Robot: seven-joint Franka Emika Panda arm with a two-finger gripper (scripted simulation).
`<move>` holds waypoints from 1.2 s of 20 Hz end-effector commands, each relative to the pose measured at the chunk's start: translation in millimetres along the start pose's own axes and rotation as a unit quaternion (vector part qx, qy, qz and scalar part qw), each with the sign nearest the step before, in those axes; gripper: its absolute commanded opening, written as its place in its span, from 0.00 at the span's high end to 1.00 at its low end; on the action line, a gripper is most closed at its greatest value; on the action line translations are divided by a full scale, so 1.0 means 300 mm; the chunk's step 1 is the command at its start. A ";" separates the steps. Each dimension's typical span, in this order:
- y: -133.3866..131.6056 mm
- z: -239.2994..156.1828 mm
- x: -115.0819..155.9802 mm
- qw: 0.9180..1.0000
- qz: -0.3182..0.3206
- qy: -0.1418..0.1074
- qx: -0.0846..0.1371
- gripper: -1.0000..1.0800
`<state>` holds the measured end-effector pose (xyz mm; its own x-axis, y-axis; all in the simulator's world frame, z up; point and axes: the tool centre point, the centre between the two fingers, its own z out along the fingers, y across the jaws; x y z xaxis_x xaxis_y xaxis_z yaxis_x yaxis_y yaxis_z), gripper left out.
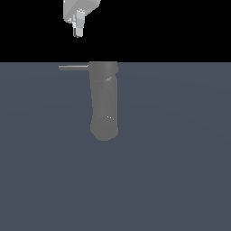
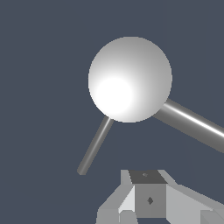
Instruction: Turn on the faucet by rotating a designated handle.
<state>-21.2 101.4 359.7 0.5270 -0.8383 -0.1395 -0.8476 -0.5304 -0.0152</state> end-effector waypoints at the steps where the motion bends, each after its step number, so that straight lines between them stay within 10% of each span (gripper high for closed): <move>1: -0.042 0.037 0.003 0.999 0.032 0.005 -0.001 1.00; 24: -0.307 0.297 -0.004 0.969 0.236 0.067 0.008 1.00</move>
<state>48.9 160.9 274.8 0.0957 -0.9954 -0.0102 -0.9954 -0.0958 0.0060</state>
